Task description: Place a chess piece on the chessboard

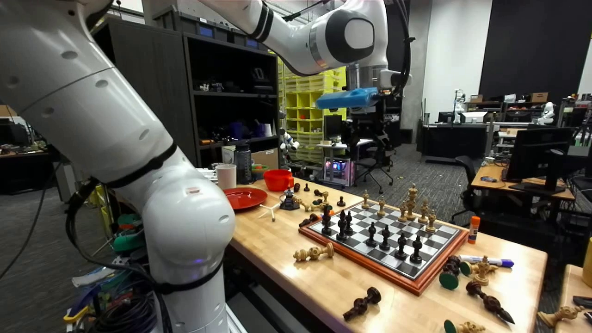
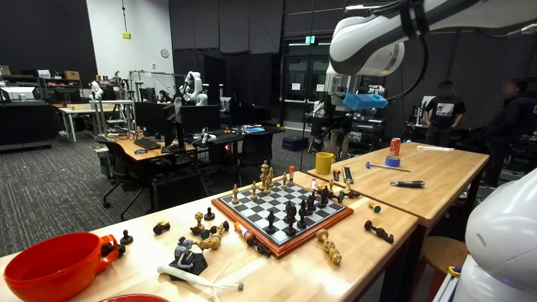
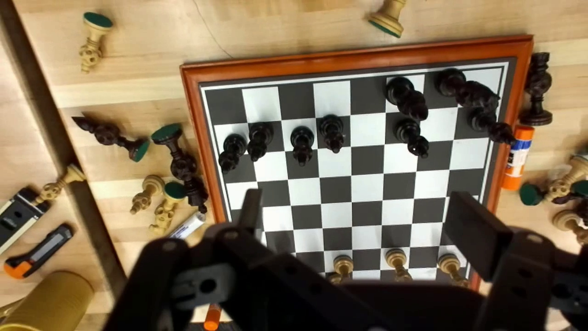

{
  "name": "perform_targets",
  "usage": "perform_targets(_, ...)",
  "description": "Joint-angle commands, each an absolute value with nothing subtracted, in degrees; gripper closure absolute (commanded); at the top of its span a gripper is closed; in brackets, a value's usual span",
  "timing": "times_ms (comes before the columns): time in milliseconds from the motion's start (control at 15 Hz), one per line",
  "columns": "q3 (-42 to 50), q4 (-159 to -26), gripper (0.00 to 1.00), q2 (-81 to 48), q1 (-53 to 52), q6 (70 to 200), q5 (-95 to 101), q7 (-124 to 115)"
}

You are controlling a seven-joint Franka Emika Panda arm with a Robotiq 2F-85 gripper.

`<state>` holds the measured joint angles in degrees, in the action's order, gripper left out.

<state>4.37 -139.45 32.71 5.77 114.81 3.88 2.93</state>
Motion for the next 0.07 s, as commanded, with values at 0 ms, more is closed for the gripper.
perform_targets(0,4.59,-139.31,0.0,32.85,5.48,114.47,4.01,2.95)
